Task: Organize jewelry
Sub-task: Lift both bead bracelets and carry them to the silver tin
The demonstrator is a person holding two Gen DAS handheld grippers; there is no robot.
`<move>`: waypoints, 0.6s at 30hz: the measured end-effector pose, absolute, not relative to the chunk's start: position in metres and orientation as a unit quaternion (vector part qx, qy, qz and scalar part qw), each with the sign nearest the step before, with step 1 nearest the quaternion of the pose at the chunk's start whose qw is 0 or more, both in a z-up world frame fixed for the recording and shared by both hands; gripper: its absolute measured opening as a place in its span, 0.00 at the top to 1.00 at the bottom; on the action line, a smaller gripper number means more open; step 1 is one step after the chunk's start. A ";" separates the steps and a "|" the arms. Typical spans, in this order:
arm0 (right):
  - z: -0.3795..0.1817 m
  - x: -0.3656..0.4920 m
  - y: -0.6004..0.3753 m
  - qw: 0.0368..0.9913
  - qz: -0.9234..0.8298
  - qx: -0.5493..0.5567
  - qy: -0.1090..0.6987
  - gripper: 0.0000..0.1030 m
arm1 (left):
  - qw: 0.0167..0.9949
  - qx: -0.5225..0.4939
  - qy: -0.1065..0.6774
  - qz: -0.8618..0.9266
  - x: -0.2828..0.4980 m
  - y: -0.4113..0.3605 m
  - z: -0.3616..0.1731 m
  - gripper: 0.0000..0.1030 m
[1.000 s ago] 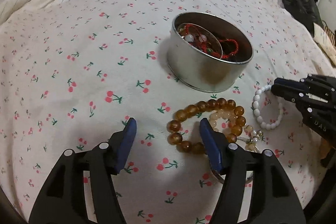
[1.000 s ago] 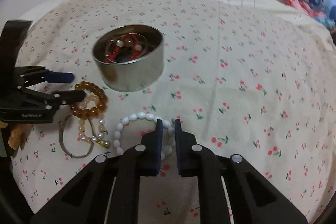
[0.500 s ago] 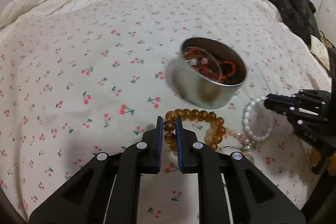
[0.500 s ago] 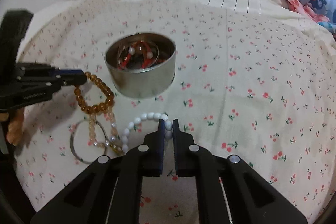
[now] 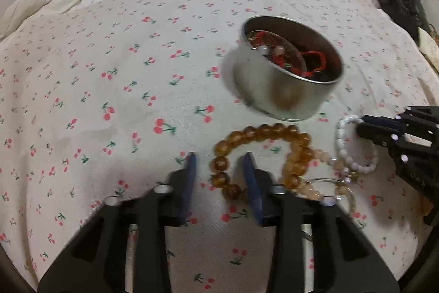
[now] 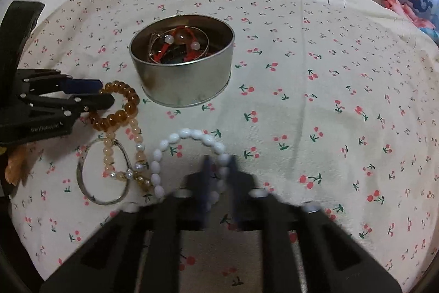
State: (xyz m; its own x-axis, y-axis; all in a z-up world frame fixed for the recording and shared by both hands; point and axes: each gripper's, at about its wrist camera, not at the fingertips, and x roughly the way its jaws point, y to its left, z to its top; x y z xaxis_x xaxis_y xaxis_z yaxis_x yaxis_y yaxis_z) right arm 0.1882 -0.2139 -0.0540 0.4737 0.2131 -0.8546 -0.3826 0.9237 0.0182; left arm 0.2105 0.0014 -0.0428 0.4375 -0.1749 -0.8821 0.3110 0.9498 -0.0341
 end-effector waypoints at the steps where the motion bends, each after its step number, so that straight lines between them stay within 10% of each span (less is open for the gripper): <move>1: -0.051 0.188 -0.215 0.857 0.177 -0.081 0.478 0.92 | 0.846 0.068 0.507 -0.149 0.209 0.000 -0.041 0.90; 18: -0.012 0.182 -0.224 0.879 0.218 -0.003 0.423 0.92 | 0.886 0.071 0.431 -0.157 0.194 -0.001 -0.006 0.90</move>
